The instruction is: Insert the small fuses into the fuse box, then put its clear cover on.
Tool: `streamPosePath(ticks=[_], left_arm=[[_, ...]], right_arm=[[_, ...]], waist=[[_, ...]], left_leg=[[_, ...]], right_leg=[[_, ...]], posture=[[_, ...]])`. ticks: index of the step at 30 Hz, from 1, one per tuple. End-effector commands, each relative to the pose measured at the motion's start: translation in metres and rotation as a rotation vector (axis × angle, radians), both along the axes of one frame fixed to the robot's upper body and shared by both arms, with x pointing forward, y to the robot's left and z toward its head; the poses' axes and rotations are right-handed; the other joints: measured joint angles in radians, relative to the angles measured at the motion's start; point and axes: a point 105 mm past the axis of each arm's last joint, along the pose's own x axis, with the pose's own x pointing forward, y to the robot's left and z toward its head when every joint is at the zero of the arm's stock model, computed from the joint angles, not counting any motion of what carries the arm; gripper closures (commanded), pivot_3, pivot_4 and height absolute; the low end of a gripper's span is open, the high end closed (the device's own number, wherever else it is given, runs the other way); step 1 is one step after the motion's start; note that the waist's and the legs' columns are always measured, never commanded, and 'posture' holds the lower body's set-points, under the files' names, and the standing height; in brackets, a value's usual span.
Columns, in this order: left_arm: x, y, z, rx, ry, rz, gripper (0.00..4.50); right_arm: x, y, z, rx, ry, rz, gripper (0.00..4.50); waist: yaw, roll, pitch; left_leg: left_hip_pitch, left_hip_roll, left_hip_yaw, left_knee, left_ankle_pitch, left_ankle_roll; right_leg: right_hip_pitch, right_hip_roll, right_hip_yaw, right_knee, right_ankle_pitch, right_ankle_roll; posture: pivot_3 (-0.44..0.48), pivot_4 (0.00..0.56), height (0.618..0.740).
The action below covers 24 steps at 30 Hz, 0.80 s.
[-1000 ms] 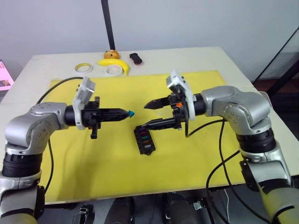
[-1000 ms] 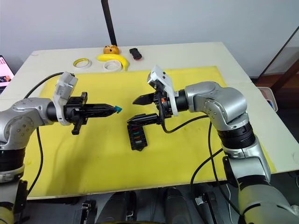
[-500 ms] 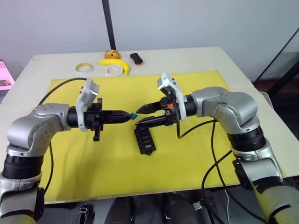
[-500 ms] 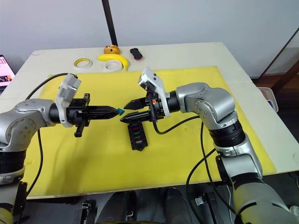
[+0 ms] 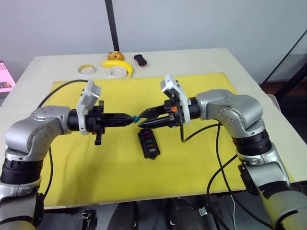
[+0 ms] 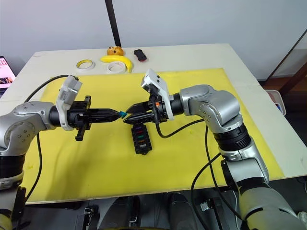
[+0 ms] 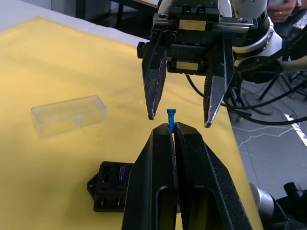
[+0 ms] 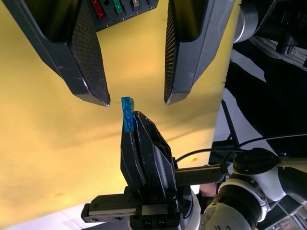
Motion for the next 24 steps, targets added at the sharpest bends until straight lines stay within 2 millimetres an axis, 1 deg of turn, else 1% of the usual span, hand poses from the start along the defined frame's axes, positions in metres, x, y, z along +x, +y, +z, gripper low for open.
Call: streamPosePath(ticks=[1, 24], left_arm=[[-0.0021, 0.0003, 0.0073, -0.006, -0.044, -0.002, 4.5], [-0.001, -0.0021, 0.004, 0.0, -0.052, 0.003, 4.5]], right_arm=[[-0.0042, 0.004, 0.0117, 0.017, -0.044, 0.031, 2.65], [-0.0067, 0.0087, 0.0115, 0.012, -0.062, 0.055, 2.65]], waist=[[0.0, 0.0, 0.0], [0.0, 0.0, 0.0]], left_leg=[[0.0, 0.0, 0.0, 0.0, 0.0, 0.0], [0.0, 0.0, 0.0, 0.0, 0.0, 0.0]], right_leg=[[0.0, 0.0, 0.0, 0.0, 0.0, 0.0], [0.0, 0.0, 0.0, 0.0, 0.0, 0.0]], posture=[[0.0, 0.15, 0.74], [0.0, 0.15, 0.74]])
